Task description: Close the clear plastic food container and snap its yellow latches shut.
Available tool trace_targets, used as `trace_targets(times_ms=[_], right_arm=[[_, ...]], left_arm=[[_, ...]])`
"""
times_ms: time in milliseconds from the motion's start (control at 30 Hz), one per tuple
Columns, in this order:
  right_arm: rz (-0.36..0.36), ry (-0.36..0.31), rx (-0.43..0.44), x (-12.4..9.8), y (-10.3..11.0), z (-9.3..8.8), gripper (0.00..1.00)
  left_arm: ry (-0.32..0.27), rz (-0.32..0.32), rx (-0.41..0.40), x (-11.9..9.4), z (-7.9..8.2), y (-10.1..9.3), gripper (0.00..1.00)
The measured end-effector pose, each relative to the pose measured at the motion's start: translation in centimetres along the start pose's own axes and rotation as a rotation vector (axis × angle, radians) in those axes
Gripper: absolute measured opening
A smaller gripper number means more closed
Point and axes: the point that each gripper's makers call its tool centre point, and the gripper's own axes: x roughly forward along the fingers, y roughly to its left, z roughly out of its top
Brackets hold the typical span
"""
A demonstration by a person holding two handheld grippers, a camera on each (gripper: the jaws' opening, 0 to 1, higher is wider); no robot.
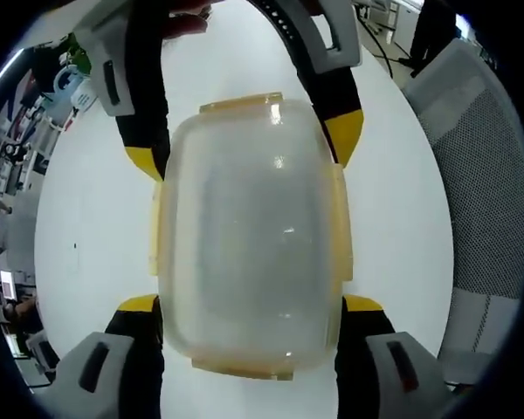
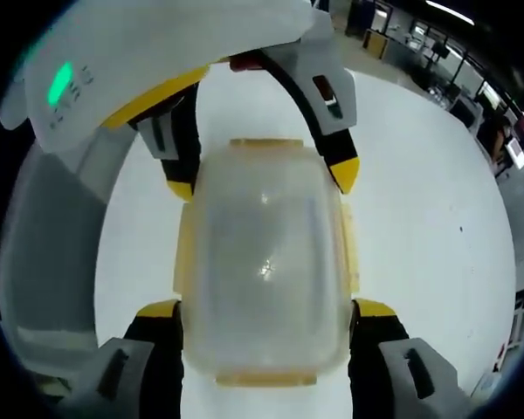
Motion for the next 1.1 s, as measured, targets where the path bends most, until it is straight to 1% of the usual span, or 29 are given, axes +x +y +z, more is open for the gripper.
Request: trace_targets(times_ms=[333,633,767,967,1100], right_arm=[[0.002,0.006,-0.010,-0.02,-0.13,-0.04,0.78],[0.002,0.009,-0.008,-0.04,-0.16,-0.06,0.78],[0.006,0.001,-0.006,-0.07,-0.18,-0.05,0.78],[0.002,0.001,-0.008,-0.11,-0.18,-0.04,0.79],[0.002,0.001,-0.006,-0.17,-0.10,0.03,0.79]], left_arm=[[-0.003,-0.007,-0.006,0.11,0.01,0.14,0.82],[0.009,0.001,-0.001,0.14,-0.01,0.15,0.83],[0.012,0.002,0.008,0.13,-0.05,0.17,0.83],[0.024,0.007,0.043,0.03,-0.21,0.05,0.83],[0.020,0.004,0.039,-0.01,-0.22,0.10,0.83]])
